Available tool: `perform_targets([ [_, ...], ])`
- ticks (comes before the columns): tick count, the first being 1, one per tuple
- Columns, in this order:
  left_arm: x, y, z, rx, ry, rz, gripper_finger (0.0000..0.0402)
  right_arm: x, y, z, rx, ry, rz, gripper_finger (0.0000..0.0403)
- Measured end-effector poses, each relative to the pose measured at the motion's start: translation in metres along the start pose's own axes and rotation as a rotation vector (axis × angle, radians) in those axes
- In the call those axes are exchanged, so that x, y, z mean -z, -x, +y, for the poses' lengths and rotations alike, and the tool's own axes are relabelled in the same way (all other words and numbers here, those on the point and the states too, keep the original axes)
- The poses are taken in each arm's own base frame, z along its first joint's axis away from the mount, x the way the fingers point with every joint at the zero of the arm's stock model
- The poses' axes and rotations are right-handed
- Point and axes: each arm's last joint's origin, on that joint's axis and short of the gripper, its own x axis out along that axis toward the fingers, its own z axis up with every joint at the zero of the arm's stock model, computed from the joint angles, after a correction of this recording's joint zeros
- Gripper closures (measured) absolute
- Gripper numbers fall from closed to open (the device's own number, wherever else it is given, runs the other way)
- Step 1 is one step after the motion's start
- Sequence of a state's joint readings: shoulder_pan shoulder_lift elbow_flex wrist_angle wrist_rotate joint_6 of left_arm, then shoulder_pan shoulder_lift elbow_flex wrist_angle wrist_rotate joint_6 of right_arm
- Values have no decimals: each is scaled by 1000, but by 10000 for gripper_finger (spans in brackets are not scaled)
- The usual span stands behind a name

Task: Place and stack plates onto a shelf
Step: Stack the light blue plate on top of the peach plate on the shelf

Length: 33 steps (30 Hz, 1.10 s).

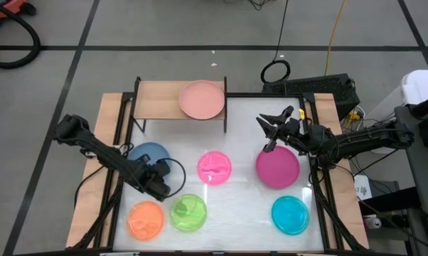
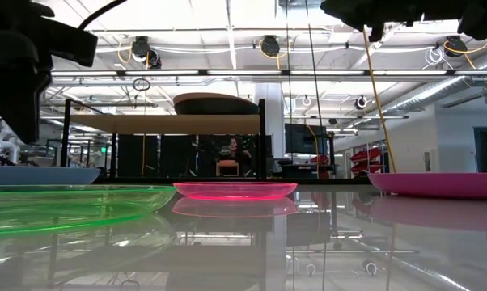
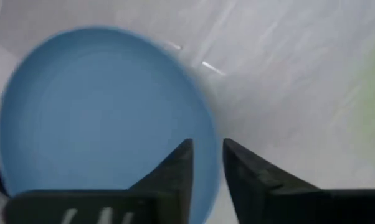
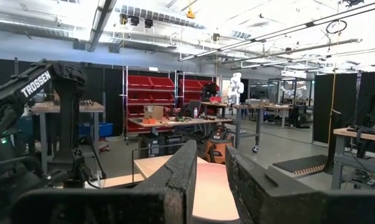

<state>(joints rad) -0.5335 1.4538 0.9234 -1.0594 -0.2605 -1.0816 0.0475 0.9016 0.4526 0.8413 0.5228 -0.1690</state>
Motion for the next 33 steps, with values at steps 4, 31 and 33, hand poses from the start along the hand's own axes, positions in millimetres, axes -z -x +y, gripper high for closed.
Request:
perform_targets([
  [4, -2, 0, -4, 34, -14, -21, 255, 0, 0, 0, 0, 0, 0, 332],
  [31, 32, -57, 17, -48, 154, -15, 241, 0, 0, 0, -1, -6, 5, 332],
  [33, 32, -57, 17, -41, 147, -16, 267, 1, 0, 0, -1, -5, 7, 332],
])
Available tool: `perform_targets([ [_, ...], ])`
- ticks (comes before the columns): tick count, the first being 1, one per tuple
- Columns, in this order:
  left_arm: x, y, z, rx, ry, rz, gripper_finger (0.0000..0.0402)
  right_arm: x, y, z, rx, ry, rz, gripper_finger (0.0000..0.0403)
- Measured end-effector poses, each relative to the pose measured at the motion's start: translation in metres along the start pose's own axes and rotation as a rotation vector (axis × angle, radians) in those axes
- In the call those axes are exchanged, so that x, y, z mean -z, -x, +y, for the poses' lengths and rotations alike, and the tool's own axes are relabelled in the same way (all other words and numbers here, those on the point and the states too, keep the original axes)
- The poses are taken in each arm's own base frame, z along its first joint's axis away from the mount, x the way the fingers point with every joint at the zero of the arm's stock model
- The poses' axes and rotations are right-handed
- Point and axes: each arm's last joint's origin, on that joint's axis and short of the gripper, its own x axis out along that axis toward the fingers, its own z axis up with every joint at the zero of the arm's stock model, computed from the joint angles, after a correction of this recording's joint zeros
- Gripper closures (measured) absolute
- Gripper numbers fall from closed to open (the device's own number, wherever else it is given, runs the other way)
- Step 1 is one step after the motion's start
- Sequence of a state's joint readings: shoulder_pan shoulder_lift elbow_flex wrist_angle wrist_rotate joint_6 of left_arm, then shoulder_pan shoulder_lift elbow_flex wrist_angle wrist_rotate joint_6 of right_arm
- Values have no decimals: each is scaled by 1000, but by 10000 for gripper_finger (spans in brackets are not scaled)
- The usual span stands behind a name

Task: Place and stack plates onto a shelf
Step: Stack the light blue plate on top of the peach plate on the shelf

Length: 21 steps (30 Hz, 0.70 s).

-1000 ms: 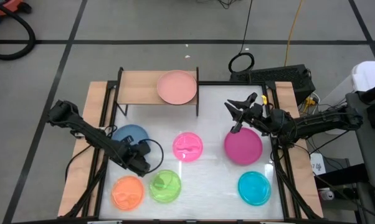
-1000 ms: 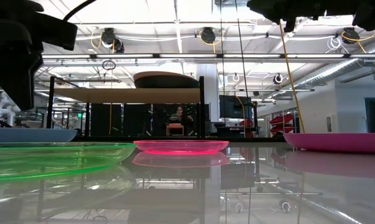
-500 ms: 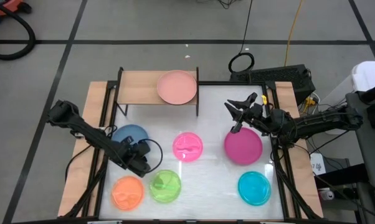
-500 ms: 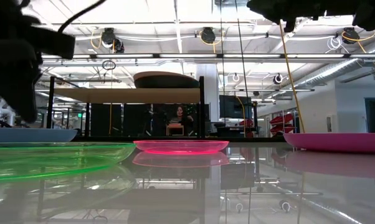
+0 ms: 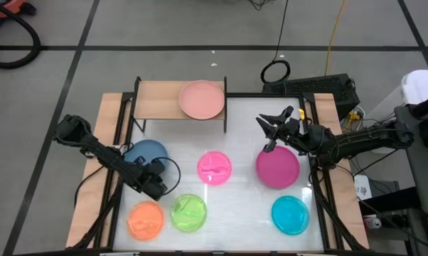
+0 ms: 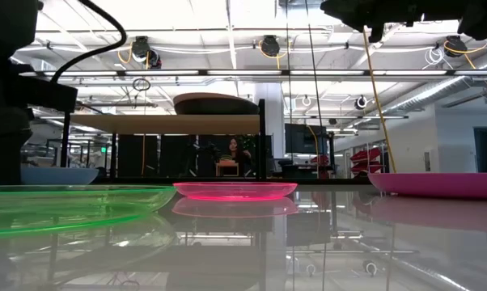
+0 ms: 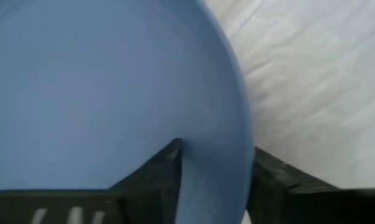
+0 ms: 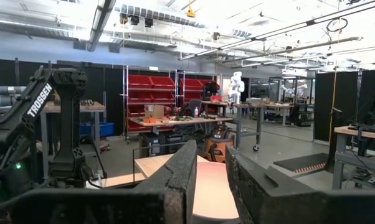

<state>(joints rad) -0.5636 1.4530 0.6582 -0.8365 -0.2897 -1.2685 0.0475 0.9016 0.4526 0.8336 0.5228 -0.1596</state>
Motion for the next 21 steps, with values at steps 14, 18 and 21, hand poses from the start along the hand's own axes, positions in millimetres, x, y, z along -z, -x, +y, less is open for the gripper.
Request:
perform_targets([
  [14, -26, 47, -32, 154, -94, -112, 392, 0, 0, 0, 0, 1, 1, 332],
  [18, -42, 79, -45, 228, -162, -210, 392, 0, 0, 0, 0, 1, 0, 332],
  [21, -53, 104, -53, 267, -222, -299, 392, 0, 0, 0, 0, 1, 0, 332],
])
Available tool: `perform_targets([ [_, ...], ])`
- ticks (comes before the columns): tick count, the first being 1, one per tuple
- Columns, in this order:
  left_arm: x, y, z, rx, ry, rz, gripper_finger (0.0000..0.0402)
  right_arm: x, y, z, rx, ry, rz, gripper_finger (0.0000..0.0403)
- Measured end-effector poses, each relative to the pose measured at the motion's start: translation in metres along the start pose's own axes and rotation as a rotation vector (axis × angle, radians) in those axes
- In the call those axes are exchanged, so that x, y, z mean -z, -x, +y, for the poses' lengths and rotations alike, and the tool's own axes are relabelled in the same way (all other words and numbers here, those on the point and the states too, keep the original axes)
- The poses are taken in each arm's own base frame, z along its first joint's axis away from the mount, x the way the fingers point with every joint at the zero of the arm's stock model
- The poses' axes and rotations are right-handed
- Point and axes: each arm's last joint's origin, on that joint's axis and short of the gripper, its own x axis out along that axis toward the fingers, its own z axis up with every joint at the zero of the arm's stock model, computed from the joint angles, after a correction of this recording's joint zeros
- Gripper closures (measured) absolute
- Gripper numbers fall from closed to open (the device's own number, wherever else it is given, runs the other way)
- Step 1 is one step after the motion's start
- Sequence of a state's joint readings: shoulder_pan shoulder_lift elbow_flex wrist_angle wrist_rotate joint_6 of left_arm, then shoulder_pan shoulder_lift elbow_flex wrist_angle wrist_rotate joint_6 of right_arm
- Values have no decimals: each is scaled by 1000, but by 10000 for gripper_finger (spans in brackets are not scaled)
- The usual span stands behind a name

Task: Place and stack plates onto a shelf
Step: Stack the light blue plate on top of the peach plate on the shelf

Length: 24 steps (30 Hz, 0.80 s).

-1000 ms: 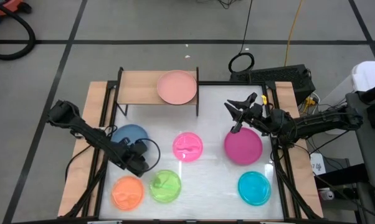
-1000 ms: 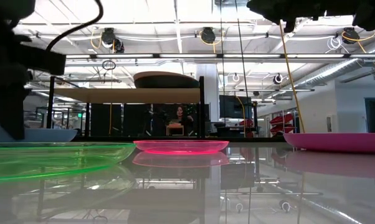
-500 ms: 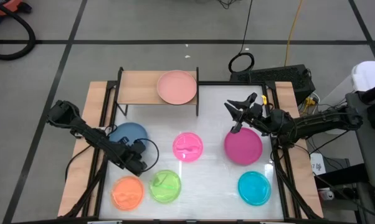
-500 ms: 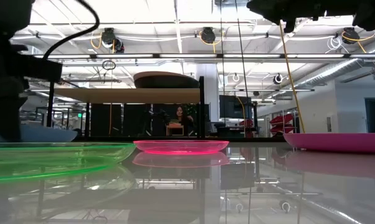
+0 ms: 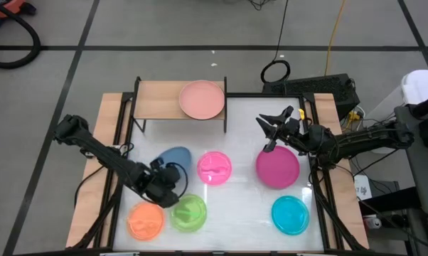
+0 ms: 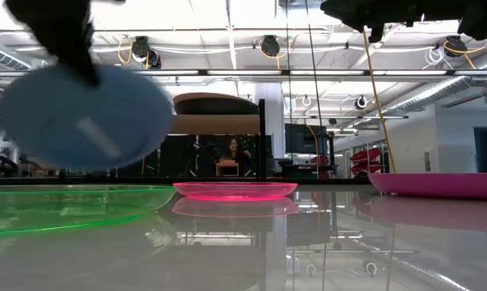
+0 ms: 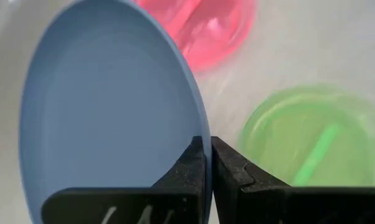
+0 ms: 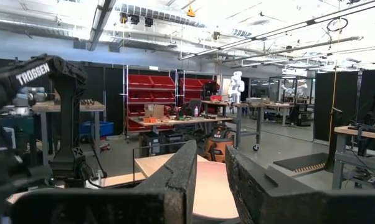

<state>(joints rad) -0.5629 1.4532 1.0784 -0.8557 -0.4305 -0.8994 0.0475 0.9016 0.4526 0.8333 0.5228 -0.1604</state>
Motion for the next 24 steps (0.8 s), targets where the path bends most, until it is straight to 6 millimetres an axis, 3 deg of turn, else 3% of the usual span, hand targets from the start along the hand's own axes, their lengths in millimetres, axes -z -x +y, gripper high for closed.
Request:
perform_targets([
  [7, -34, 36, -12, 27, -136, -173, 392, 0, 0, 0, 0, 0, 0, 332],
  [11, -47, 47, -11, -34, -194, -270, 392, 0, 0, 0, 0, 0, 0, 332],
  [24, -75, 34, 18, -208, -255, -290, 392, 0, 0, 0, 0, 0, -1, 332],
])
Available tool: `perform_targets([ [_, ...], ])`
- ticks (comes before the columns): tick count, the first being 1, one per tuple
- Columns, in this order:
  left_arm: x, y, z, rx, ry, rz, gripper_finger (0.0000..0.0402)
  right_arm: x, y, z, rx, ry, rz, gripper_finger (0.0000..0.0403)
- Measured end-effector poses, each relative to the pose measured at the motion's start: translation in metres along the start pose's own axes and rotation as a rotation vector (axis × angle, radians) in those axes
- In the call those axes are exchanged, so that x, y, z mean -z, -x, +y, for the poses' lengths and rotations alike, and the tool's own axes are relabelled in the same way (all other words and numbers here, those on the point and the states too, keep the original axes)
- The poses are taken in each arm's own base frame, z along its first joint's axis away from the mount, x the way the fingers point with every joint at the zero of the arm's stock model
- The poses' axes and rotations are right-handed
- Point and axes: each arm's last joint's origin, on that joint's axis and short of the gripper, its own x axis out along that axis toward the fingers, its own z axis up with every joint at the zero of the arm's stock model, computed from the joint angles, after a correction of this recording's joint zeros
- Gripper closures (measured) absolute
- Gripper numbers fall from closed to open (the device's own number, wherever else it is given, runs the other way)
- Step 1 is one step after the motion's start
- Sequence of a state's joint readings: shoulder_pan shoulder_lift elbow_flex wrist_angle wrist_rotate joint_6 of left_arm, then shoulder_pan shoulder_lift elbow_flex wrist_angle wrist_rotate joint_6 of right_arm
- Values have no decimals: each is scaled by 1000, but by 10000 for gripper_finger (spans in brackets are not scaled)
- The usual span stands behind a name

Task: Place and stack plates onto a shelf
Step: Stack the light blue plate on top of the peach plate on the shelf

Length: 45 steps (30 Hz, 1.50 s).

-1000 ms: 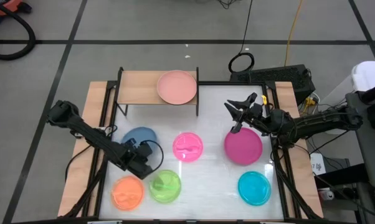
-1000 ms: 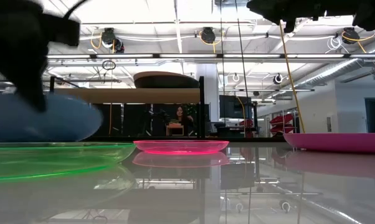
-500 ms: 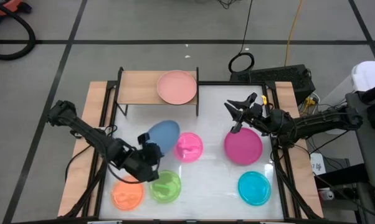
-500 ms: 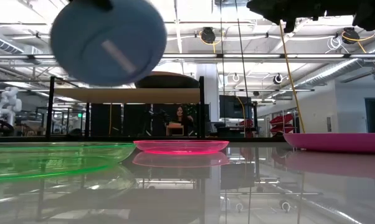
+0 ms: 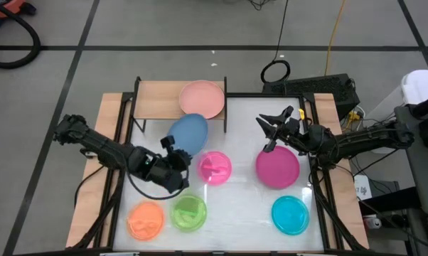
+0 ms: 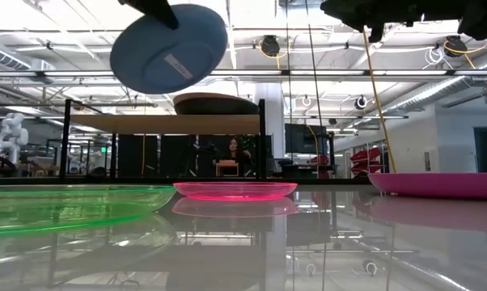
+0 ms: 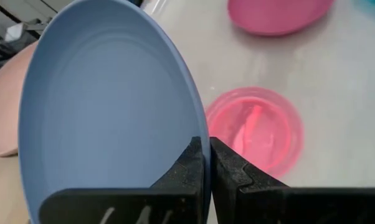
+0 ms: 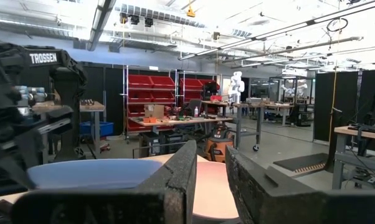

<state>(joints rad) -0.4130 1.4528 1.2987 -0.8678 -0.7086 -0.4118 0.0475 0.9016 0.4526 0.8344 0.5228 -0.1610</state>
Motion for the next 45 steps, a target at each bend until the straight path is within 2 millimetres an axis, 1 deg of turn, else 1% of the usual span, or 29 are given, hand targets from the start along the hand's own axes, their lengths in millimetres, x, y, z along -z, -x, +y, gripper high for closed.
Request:
perform_targets([
  [4, -3, -6, 8, -25, 7, 10, 392, 0, 0, 0, 0, 0, 0, 332],
  [8, -4, -9, 11, -36, -2, 15, 392, 0, 0, 0, 0, 0, 0, 332],
  [37, -5, -9, 11, -42, -57, 6, 392, 0, 0, 0, 0, 0, 1, 332],
  [40, -9, -10, 12, -76, -102, -32, 392, 0, 0, 0, 0, 0, 0, 332],
  [45, -23, -14, 16, -91, -194, -119, 392, 0, 0, 0, 0, 0, 1, 332],
])
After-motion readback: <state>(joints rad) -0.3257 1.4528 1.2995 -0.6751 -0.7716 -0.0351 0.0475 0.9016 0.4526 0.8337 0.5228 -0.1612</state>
